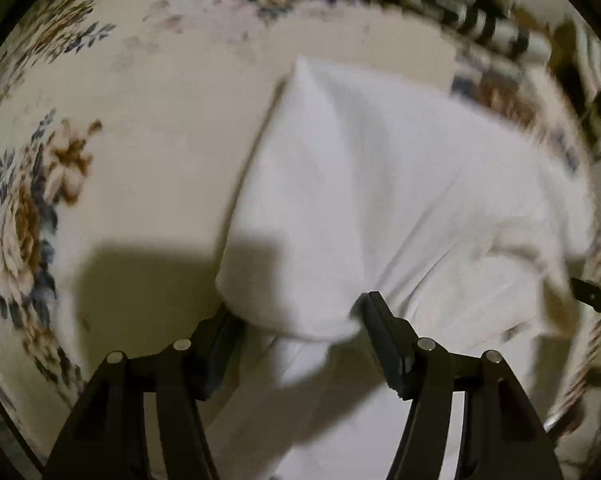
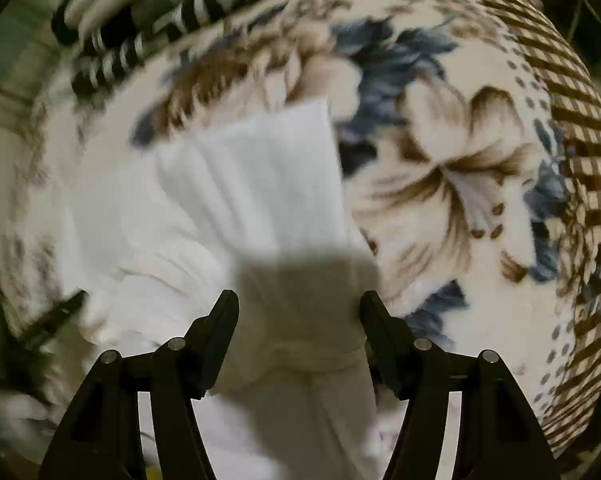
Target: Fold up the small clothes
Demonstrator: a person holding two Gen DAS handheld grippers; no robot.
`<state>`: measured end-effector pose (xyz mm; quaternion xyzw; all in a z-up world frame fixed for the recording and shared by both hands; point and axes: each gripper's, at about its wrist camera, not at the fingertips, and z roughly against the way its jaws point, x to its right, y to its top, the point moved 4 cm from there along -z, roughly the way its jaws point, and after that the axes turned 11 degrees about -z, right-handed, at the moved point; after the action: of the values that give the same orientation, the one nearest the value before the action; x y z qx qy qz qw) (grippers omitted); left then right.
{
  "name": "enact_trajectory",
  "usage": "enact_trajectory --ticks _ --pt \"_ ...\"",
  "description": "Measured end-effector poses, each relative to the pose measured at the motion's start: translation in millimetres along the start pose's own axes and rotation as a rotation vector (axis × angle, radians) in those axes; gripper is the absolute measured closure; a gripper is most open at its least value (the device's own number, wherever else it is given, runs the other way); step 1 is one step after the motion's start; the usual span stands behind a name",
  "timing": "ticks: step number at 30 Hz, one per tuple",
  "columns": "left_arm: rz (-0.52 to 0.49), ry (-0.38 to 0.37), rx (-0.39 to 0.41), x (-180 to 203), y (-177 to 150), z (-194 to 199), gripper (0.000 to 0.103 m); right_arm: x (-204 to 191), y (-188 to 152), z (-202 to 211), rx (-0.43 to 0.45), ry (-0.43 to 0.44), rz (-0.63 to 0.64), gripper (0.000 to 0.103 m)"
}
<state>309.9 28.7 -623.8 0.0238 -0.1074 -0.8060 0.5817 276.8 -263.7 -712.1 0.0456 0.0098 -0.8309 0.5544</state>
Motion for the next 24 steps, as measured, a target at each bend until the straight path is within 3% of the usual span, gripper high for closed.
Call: enact_trajectory --ticks 1,2,5,9,12,19,24 --pt "-0.009 0.004 0.007 0.5 -5.5 0.0 0.042 -1.2 -6.0 -10.8 -0.020 -0.081 0.055 0.038" --pt "-0.012 0.002 0.008 0.3 -8.6 2.6 0.042 -1.0 -13.7 -16.8 -0.028 -0.104 0.082 0.038" --pt "0.027 -0.040 0.038 -6.8 -17.4 26.5 0.042 6.0 -23.9 -3.2 -0.018 -0.027 0.042 0.038" --pt "0.094 -0.071 0.111 -20.6 -43.8 70.7 0.042 29.4 -41.5 38.2 -0.001 0.103 -0.106 0.038" --pt "0.149 -0.103 0.126 -22.6 -73.6 90.6 0.033 47.3 -77.1 60.4 -0.013 0.133 -0.192 0.037" --pt "0.213 -0.120 -0.013 -33.9 -166.8 77.9 0.033 92.2 -206.4 41.6 -0.133 0.065 -0.334 0.037" --pt "0.247 -0.106 -0.092 -48.6 -215.0 51.1 0.033 115.8 -261.2 16.0 -0.188 0.070 -0.441 0.037"
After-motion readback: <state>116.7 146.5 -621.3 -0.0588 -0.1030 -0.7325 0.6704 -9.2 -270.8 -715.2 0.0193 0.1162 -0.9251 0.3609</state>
